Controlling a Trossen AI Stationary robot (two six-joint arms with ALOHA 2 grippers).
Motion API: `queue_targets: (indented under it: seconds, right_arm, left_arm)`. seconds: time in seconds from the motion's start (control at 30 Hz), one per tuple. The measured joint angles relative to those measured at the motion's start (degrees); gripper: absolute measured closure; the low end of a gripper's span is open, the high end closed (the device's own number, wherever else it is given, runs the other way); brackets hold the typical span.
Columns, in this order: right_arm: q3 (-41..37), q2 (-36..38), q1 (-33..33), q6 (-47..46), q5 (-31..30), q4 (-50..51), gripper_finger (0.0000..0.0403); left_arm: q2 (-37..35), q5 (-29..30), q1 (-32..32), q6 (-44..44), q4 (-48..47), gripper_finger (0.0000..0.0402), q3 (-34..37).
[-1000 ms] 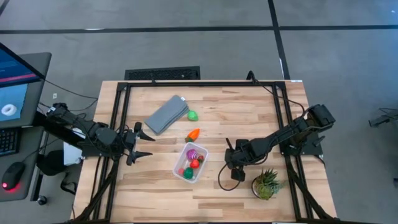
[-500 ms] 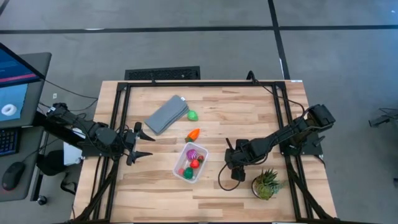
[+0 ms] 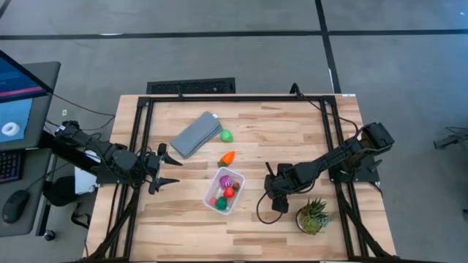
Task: Pick and placing Produce into tupperware
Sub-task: Put the light brown peach into the transparent bin
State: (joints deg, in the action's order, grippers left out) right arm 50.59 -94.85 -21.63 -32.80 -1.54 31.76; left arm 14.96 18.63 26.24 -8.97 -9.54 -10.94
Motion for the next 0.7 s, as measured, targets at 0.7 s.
queue_targets:
  seconds: [0.7]
  right_arm:
    - [0.0,0.1,0.0,0.7,0.0,0.0,0.0122]
  left_arm:
    - [0.0,0.0,0.0,-0.2,0.0,0.0116,0.0]
